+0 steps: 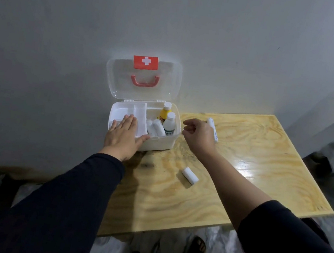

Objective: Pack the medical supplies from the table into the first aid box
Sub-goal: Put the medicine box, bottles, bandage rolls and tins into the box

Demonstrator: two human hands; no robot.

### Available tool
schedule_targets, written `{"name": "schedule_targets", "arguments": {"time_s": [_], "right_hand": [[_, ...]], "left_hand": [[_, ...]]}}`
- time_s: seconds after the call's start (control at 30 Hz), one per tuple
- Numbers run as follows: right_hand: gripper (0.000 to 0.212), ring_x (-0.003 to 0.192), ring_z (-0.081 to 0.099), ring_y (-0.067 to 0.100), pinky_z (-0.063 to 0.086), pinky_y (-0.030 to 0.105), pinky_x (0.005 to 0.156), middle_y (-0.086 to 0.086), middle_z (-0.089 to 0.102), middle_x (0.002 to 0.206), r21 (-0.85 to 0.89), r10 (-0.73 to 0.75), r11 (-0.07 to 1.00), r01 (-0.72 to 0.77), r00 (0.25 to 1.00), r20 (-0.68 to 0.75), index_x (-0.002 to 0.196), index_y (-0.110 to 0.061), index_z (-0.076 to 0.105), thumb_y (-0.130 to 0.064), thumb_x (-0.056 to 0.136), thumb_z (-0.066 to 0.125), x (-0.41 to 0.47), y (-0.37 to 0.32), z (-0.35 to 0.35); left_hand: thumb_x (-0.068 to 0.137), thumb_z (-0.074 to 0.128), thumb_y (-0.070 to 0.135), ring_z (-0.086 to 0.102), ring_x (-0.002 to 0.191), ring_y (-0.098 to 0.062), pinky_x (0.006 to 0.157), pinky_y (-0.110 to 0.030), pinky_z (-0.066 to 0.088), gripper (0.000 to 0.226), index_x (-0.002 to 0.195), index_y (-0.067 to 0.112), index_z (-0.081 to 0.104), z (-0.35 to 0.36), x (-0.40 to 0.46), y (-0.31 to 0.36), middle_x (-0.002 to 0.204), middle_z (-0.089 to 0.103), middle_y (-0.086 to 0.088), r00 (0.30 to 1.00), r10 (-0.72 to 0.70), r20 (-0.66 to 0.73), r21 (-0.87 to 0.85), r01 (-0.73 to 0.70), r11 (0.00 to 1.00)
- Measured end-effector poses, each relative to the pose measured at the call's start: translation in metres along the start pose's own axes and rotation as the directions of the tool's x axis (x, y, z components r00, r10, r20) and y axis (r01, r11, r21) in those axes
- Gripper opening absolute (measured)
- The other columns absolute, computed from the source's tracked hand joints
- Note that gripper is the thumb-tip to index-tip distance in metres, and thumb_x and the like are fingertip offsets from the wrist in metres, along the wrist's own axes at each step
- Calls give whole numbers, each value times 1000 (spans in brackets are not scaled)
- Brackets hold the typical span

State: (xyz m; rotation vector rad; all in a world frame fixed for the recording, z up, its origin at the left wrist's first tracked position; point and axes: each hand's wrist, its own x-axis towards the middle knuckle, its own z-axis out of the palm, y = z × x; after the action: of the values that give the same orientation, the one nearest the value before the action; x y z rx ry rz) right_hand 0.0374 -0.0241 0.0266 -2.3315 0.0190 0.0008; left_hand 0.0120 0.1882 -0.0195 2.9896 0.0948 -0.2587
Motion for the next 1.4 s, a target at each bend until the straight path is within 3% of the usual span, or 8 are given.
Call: {"name": "schedule_targets", "arguments": {"time_s": [0.23,0.57,0.73,0.83,0.97,1.1,1.23,1.4], "right_hand": [[42,101,63,23,52,32,85,8,68,111,-334,183,939,-89,947,264,116,-19,66,-24,74,73,-41,67,14],[37,102,64,23,50,28,82,9,71,111,-237,163,965,-114,967,196,111,-13,70,-15,74,71,-32,78,12],[31,77,58,18,49,30,71,-3,61,81,-43,153,987,-152,988,25,111,-14,69,-15,80,69,9,70,-12],[27,79,56,18,46,27,71,1,58,91,11,143,990,-143,989,-32,111,-15,70,-12,86,61,40,74,-30],[26,90,64,35,56,43,87,14,66,117,56,235,971,-232,970,-66,113,-10,69,-11,90,57,79,91,-41],[35,116,59,27,44,25,87,11,61,131,24,304,953,-304,949,-77,121,-12,63,-24,88,65,104,104,-32],[53,119,57,28,48,33,93,11,59,133,-60,341,938,-343,939,-37,130,-12,56,-31,83,70,114,111,-16],[46,110,61,30,50,33,82,10,67,121,-186,270,942,-278,960,-71,124,-18,60,-46,89,54,114,115,-8]], "left_hand": [[92,15,64,-3,148,-15,120,-38,-2,82,152,10,2,0,0,1,162,-1,-3,1000,-4,-9,8,4,1000],[92,15,63,-4,148,-15,121,-38,-2,81,152,10,3,0,-2,1,162,-2,-3,1000,8,-14,-3,-8,1000],[91,12,65,-5,148,-14,121,-38,-2,82,152,12,1,4,0,-1,162,-3,-1,999,11,-30,22,-11,1000],[90,10,65,-5,148,-12,121,-38,-2,82,152,13,1,7,1,-3,162,-4,0,999,10,-42,26,-9,1000],[80,-1,69,-7,147,-11,120,-36,-4,90,152,14,1,10,2,-3,161,-4,2,998,0,-61,33,2,999],[75,-5,71,-7,147,-10,120,-35,-4,96,153,15,3,11,3,-4,161,-2,3,996,-3,-84,21,5,1000],[75,-6,71,-9,146,-8,120,-33,-5,96,153,16,1,13,4,-4,161,-4,4,996,-15,-86,25,17,1000],[76,-6,71,-7,147,-8,119,-33,-5,94,152,16,2,14,5,-4,161,-2,3,995,-14,-97,49,19,999]]}}
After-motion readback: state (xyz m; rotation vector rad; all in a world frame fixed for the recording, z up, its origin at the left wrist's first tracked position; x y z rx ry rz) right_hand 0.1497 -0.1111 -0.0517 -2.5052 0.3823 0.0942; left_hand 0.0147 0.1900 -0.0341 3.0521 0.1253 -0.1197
